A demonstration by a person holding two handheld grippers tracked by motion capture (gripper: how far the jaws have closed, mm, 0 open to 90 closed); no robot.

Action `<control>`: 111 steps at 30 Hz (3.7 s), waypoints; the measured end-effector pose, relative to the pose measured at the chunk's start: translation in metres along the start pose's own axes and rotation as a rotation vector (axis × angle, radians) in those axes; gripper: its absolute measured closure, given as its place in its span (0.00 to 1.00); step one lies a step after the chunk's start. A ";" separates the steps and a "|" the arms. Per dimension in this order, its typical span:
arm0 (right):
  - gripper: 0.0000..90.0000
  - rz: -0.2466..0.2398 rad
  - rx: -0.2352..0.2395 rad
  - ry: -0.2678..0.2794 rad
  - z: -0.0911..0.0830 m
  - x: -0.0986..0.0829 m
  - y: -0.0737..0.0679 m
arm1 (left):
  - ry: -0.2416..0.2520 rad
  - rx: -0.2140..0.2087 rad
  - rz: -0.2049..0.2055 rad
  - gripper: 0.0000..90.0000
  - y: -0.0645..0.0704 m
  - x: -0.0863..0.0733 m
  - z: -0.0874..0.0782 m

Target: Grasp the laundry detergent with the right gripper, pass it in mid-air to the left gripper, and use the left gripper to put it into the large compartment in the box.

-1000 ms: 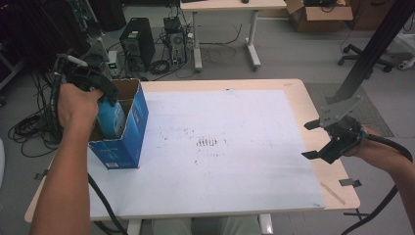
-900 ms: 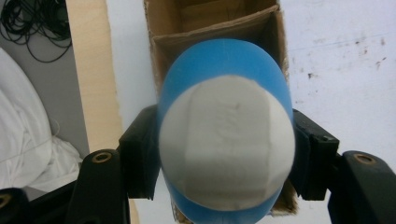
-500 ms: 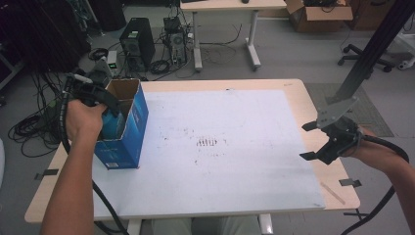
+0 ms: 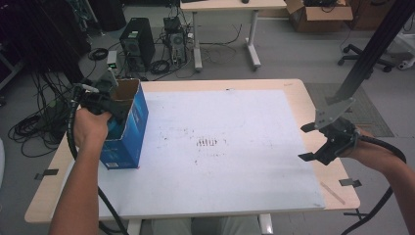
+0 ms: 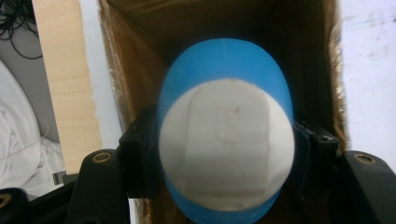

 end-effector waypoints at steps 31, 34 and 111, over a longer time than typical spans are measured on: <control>0.10 0.000 0.013 -0.014 0.006 0.004 -0.001 | 0.029 -0.026 0.015 0.35 -0.006 -0.001 0.004; 0.10 0.003 0.013 -0.013 0.006 0.004 0.000 | 0.040 -0.032 0.014 0.33 -0.008 -0.002 0.000; 0.10 -0.005 0.003 -0.015 -0.004 0.019 -0.006 | 0.249 -0.077 0.721 0.08 0.168 -0.026 -0.120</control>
Point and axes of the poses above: each handheld gripper's, and its own axes: z roughly forward along the jaws, x roughly out of its top, y roughly to its right, the point moved 1 cm from there along z, roughly forward along the jaws, and after that the axes turned 11 degrees about -y, right-handed, at the moved point
